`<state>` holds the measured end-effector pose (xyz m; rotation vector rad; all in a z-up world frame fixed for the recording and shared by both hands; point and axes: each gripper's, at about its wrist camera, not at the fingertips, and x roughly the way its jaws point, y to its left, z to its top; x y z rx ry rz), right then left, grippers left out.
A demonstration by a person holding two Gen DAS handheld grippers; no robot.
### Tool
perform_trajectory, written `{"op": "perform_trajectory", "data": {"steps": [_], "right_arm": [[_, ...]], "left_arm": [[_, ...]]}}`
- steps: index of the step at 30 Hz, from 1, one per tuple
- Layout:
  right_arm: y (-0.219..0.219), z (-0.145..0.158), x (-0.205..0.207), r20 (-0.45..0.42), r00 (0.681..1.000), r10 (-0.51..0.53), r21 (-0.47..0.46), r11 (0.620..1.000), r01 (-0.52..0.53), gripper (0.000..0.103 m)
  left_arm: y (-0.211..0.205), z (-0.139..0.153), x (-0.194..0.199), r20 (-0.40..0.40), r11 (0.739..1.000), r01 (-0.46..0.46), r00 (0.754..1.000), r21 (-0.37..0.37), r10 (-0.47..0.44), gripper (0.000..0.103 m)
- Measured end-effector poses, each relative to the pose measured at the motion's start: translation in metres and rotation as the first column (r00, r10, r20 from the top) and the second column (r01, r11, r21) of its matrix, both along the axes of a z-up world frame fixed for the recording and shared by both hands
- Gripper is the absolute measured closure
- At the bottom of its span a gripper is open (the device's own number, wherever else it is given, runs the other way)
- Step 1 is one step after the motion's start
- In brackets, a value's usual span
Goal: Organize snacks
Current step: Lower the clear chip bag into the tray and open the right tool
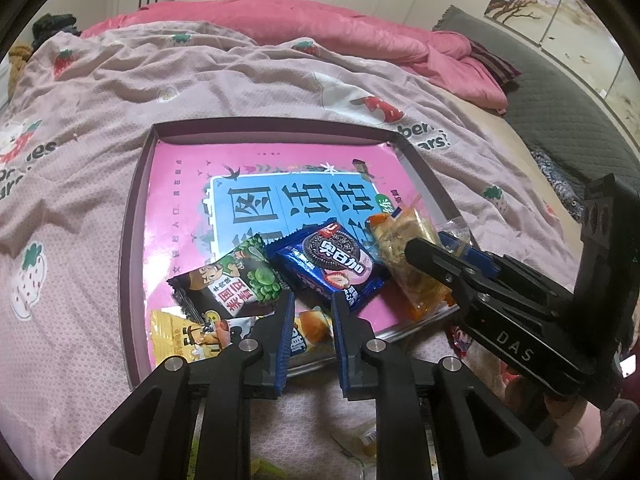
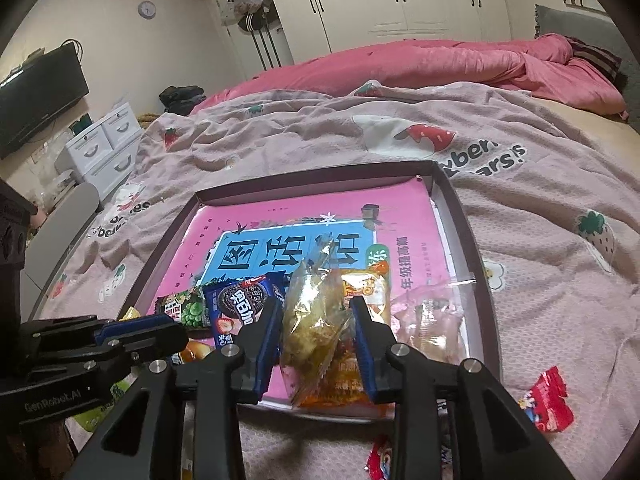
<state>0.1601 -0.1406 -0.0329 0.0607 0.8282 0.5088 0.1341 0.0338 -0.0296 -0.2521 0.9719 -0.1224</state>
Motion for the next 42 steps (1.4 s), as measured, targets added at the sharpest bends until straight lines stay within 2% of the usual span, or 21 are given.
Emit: {"op": "perform_trajectory", "data": {"steps": [7,11,13,17,25,32,42], "right_arm": [[-0.008,0.003,-0.007,0.01,1.0,-0.009,-0.015,1.0,0.01,0.067],[-0.009,0.0,-0.008,0.001,1.0,-0.009,-0.008,1.0,0.009,0.067],[-0.005,-0.001,-0.008,-0.001,1.0,-0.001,-0.013,1.0,0.001,0.067],[0.002,-0.001,-0.01,0.005,1.0,0.017,-0.031,0.999,-0.017,0.067],[-0.001,0.002,-0.01,0.006,1.0,0.011,-0.02,1.0,-0.01,0.066],[-0.006,0.008,-0.011,0.012,1.0,-0.001,-0.016,1.0,0.002,0.061],[-0.013,0.018,-0.016,0.038,0.999,-0.015,-0.017,1.0,0.016,0.059]], "left_arm": [[0.0,0.001,-0.001,0.005,1.0,-0.002,1.0,0.001,0.002,0.067],[0.0,0.003,-0.001,0.007,1.0,0.0,1.0,0.001,0.0,0.065],[0.0,0.003,-0.001,0.008,1.0,-0.001,1.0,0.005,0.001,0.059],[0.0,0.004,-0.001,0.008,1.0,0.0,1.0,0.005,0.0,0.058],[0.001,0.006,-0.003,0.006,1.0,-0.015,1.0,0.013,0.015,0.05],[0.002,0.008,-0.003,0.009,1.0,-0.019,1.0,0.019,0.019,0.047],[0.004,0.015,-0.007,0.017,0.999,-0.032,0.999,0.019,0.031,0.035]]}}
